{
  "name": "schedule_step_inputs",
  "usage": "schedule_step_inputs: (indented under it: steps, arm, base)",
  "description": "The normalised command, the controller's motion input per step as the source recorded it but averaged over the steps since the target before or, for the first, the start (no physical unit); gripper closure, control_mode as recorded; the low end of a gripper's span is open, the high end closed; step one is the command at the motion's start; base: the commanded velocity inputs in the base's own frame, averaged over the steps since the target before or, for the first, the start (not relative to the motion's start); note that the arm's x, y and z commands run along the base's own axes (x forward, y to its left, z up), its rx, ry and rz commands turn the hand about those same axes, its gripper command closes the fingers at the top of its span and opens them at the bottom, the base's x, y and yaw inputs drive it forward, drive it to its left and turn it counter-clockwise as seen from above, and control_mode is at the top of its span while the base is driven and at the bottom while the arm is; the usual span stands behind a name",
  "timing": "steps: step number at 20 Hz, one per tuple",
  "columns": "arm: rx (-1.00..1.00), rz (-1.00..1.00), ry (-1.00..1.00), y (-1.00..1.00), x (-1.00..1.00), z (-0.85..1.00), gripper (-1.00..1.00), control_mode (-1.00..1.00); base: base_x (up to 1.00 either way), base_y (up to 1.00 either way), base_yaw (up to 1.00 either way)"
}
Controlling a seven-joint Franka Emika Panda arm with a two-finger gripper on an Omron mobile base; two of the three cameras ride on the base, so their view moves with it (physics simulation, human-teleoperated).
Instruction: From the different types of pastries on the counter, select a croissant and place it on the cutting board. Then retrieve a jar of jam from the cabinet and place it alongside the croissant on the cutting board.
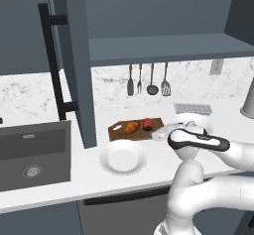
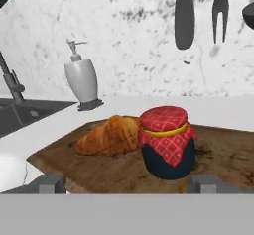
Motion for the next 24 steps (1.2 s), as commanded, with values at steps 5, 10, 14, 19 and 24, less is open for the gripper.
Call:
schedule_step_inputs:
  steps: [5, 10, 14, 19, 24]
  arm:
    - [0.04, -0.08, 0.0, -0.49, -0.1, 1.0, -1.0, -1.0]
    - [0.0, -0.5, 0.07, -0.3, -0.5, 0.45, -1.0, -1.0]
    - [0.05, -0.12, 0.16, -0.15, -0.68, -0.75, -1.0, -1.0]
    - [0.14, 0.23, -0.02, -0.21, -0.96, -0.26, -1.0, -1.0]
    - [0.2, 0.7, 0.0, -0.04, -0.74, -0.15, -1.0, -1.0]
  base:
    - [0.0, 0.0, 0.0]
    - [0.0, 0.0, 0.0]
    - [0.0, 0.0, 0.0]
    - [0.0, 0.0, 0.0]
    - [0.0, 0.0, 0.0]
